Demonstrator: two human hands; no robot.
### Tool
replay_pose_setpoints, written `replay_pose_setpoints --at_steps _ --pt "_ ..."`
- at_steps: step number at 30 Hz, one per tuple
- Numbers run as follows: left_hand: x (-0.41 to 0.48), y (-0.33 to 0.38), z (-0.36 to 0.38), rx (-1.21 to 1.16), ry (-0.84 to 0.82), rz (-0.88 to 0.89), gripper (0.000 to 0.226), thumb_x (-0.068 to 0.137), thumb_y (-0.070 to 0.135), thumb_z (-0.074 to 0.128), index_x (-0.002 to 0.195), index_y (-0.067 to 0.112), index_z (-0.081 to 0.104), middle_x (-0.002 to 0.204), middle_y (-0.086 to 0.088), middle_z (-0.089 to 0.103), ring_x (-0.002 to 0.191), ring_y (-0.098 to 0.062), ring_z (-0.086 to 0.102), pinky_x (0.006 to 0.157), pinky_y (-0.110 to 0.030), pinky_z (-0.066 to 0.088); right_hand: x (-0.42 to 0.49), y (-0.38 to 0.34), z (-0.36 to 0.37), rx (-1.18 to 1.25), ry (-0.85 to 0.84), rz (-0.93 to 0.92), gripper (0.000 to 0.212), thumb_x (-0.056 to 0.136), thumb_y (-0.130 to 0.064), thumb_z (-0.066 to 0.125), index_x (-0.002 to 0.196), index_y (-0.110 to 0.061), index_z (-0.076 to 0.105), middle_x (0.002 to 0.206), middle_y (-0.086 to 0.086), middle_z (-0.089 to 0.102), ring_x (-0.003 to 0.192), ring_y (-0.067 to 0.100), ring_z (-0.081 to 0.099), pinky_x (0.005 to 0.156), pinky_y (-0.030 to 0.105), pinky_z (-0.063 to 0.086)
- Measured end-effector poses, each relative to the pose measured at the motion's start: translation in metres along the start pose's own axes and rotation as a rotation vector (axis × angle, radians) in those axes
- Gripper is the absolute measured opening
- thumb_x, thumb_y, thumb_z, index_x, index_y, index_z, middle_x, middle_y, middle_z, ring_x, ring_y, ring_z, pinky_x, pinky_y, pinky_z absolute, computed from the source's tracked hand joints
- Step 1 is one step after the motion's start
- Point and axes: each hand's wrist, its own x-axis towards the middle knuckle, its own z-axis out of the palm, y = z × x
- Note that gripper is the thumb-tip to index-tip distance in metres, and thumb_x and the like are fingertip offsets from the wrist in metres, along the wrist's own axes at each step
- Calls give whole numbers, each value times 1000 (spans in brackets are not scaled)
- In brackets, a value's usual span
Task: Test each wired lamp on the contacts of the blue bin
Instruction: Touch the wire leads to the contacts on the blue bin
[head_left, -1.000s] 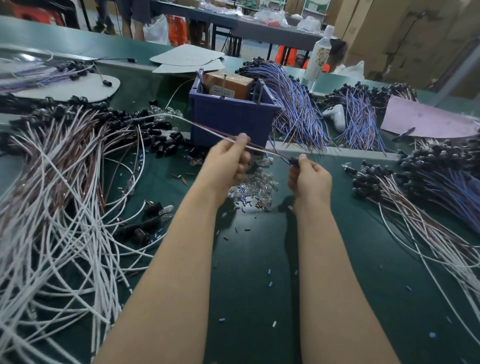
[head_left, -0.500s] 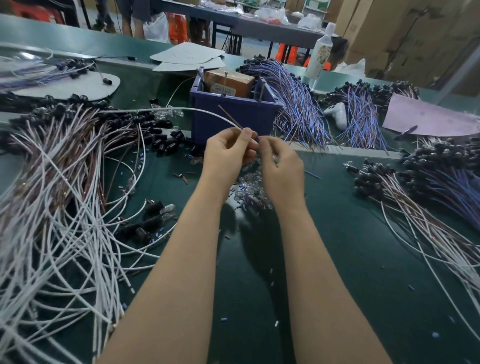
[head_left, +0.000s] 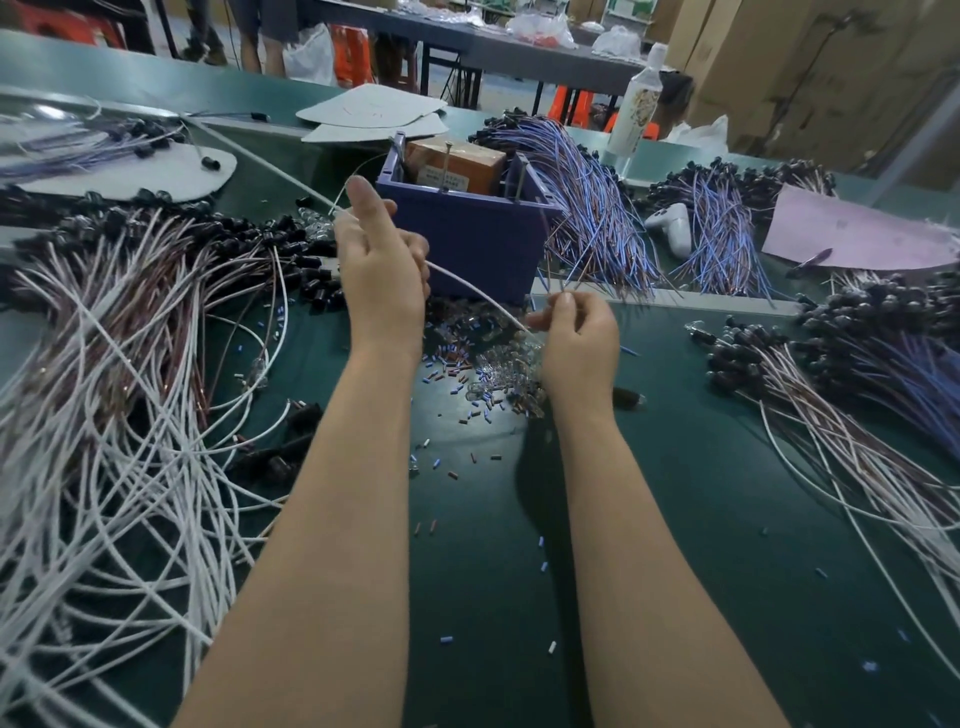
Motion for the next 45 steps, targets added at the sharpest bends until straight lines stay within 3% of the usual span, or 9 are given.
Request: replay_pose_setpoints --at_steps 2,7,13,19,24,27,30,38,45 --pt "-2 -4 3 130 -14 2 48 101 49 16 108 10 44 64 1 45 37 -2 34 39 -13 29 2 2 -1 51 86 40 14 101 -18 37 96 -19 51 73 -6 62 64 8 54 64 26 43" --pt "4 -17 3 447 -82 -38 48 104 33 25 63 14 42 33 9 42 38 -9 41 45 -22 30 8 1 1 81 164 30 35 99 -8 36 127 -25 47 72 -5 59 66 9 54 64 23 44" --pt "1 -32 4 726 -330 -98 51 103 32 29 56 14 39 48 1 38 42 -14 33 46 -26 24 13 -7 15 21 133 -47 43 95 0 35 125 -23 56 74 -8 57 64 3 51 62 15 43" --pt "-6 -36 10 759 -487 -102 50 103 30 28 56 15 35 42 6 31 40 -13 27 45 -26 22 16 -10 25 11 109 -77 38 96 -2 38 123 -17 60 84 -2 61 74 12 53 70 21 43" --pt "-3 -36 9 726 -480 -99 49 104 30 27 57 15 35 47 4 31 41 -11 28 44 -24 23 18 -11 28 28 96 -66 39 95 0 39 123 -17 60 86 0 62 81 27 62 80 40 53" --pt "-3 -36 9 672 -457 -93 49 104 28 27 57 15 32 48 3 28 33 -6 26 38 -18 23 18 -10 28 33 115 -49 39 96 0 38 123 -16 60 86 -1 61 79 28 63 80 43 53" --pt "-5 -40 12 644 -445 -80 51 104 27 28 55 14 33 47 4 30 38 -11 28 47 -25 24 18 -8 29 38 127 -36 38 95 0 38 123 -14 60 85 -1 60 82 31 64 83 45 52" --pt "-5 -41 13 628 -421 -73 50 104 26 29 55 14 35 49 0 31 48 -18 26 59 -32 24 17 -12 30 9 62 -78 38 94 1 40 121 -15 62 87 1 63 83 24 62 83 40 52" --pt "-1 -41 10 600 -417 -95 49 104 28 29 58 14 36 40 10 31 33 -7 28 37 -18 24 16 -11 28 9 61 -104 39 93 1 39 118 -16 64 85 -1 62 79 16 56 76 30 50"
